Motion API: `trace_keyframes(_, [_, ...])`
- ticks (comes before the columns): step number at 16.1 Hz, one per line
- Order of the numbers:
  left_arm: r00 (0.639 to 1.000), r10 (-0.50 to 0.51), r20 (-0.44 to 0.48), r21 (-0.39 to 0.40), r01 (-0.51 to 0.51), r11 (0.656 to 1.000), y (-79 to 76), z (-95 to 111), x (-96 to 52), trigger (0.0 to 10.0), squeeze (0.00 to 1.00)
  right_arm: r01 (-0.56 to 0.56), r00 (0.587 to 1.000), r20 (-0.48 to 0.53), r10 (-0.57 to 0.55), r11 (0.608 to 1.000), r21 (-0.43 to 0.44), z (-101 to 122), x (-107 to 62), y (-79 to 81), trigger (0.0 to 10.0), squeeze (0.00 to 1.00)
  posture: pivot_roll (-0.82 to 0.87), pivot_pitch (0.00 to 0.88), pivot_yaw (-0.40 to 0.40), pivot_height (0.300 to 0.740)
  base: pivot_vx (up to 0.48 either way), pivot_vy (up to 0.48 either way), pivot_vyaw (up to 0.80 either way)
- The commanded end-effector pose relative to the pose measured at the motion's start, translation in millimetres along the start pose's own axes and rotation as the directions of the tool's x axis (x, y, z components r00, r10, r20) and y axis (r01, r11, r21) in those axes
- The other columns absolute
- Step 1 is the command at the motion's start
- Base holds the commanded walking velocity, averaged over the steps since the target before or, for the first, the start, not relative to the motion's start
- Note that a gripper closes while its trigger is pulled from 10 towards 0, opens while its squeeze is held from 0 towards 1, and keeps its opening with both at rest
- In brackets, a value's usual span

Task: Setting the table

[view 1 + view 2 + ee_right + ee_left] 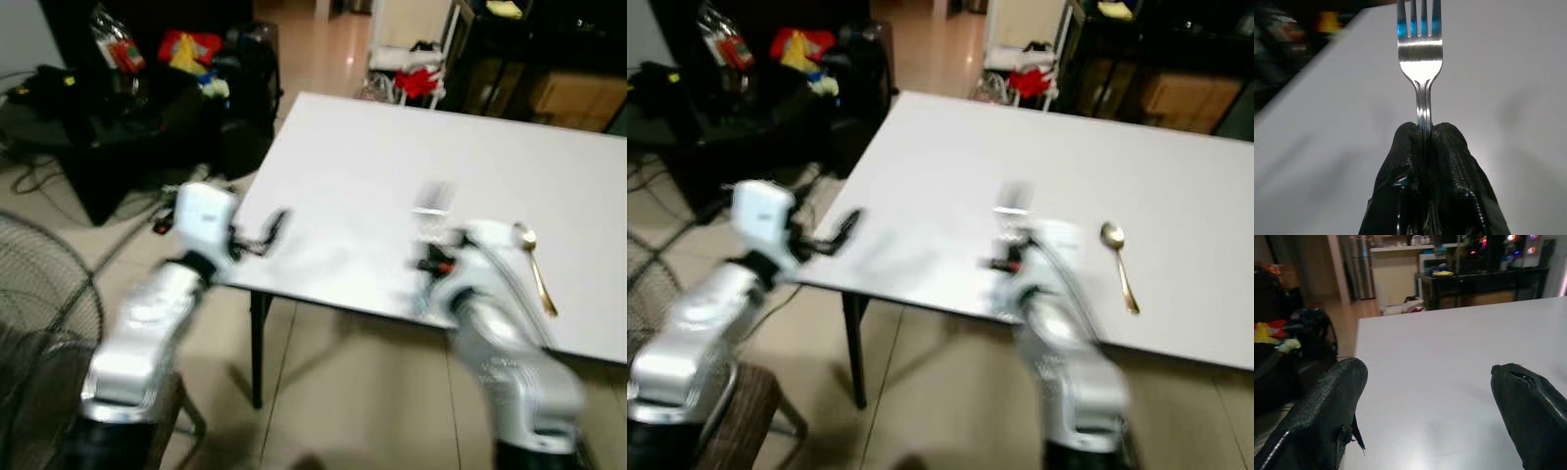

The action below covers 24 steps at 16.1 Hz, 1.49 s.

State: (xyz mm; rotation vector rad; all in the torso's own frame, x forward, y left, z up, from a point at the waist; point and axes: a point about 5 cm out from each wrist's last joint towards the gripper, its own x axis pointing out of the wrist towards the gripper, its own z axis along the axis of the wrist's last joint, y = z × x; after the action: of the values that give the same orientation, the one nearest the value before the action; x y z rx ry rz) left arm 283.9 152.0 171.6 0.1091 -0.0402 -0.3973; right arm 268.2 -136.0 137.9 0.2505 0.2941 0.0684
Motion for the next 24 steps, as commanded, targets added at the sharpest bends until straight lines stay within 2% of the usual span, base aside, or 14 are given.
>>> trace_keyframes(1, [0.999, -0.032, 0.021, 0.000, 0.032, 0.999, -8.0, 4.6, 2.8, 10.0, 0.00, 0.039, 0.999, 0.015, -0.039, 0.999, 0.005, 3.8, -0.8, -11.3, 10.0, 0.00, 0.03, 0.000, -0.018, 0.740, 0.330, 0.000, 0.00])
trace_keyframes(4, [0.998, -0.066, 0.005, 0.003, 0.066, 0.998, -10.3, 2.8, 1.9, 10.0, 0.00, 0.063, 0.998, -0.026, -0.063, 0.998, 0.005, -0.9, 6.0, -13.3, 10.0, 0.00, 0.03, 0.000, -0.017, 0.740, 0.306, 0.000, 0.00])
trace_keyframes(7, [0.989, -0.148, -0.014, 0.012, 0.148, 0.989, -12.1, 1.8, -1.5, 10.0, 0.00, 0.086, 0.988, -0.128, -0.081, 0.996, 0.034, -7.3, 23.5, -12.0, 10.0, 0.00, 0.04, 0.000, -0.023, 0.740, 0.000, 0.000, 0.00])
trace_keyframes(8, [0.978, -0.210, -0.016, -0.006, 0.210, 0.978, -14.9, 3.8, -2.8, 10.0, 0.00, 0.091, 0.981, -0.175, -0.080, 0.994, 0.055, -9.3, 36.0, -12.2, 10.0, 0.00, 0.04, 0.000, -0.031, 0.740, 0.000, 0.000, 0.00])
trace_keyframes(10, [0.959, -0.284, -0.023, -0.016, 0.283, 0.959, -19.4, 5.2, -5.1, 10.0, 0.00, 0.125, 0.969, -0.224, -0.109, 0.991, 0.057, -10.0, 49.3, -14.3, 10.0, 0.00, 0.04, 0.000, -0.036, 0.740, 0.000, 0.000, 0.00])
trace_keyframes(14, [0.872, -0.480, -0.091, -0.039, 0.479, 0.877, -29.0, 4.6, -12.8, 10.0, 0.00, 0.178, 0.950, -0.281, -0.135, 0.974, 0.136, -2.7, 83.6, -10.2, 10.0, 0.00, 0.05, 0.000, -0.056, 0.740, 0.000, 0.000, 0.00])
trace_keyframes(19, [0.835, -0.536, -0.128, -0.035, 0.536, 0.843, -29.1, 6.0, -18.7, 10.0, 0.00, 0.143, 0.931, -0.362, -0.047, 0.959, 0.244, -9.6, 102.9, 3.0, 10.0, 0.00, 0.06, 0.000, -0.061, 0.740, 0.000, 0.000, 0.00])
trace_keyframes(22, [0.820, -0.554, -0.145, -0.039, 0.555, 0.831, -31.2, 5.0, -22.2, 10.0, 0.00, 0.135, 0.925, -0.379, -0.032, 0.959, 0.249, -12.8, 109.2, 12.6, 10.0, 0.00, 0.07, 0.000, -0.062, 0.740, 0.000, 0.000, 0.00])
trace_keyframes(24, [0.819, -0.554, -0.149, -0.035, 0.555, 0.831, -30.9, 4.6, -23.5, 10.0, 0.00, 0.156, 0.923, -0.383, -0.046, 0.953, 0.259, -14.6, 111.4, 12.8, 10.0, 0.00, 0.07, 0.000, -0.063, 0.740, 0.000, 0.000, 0.00])
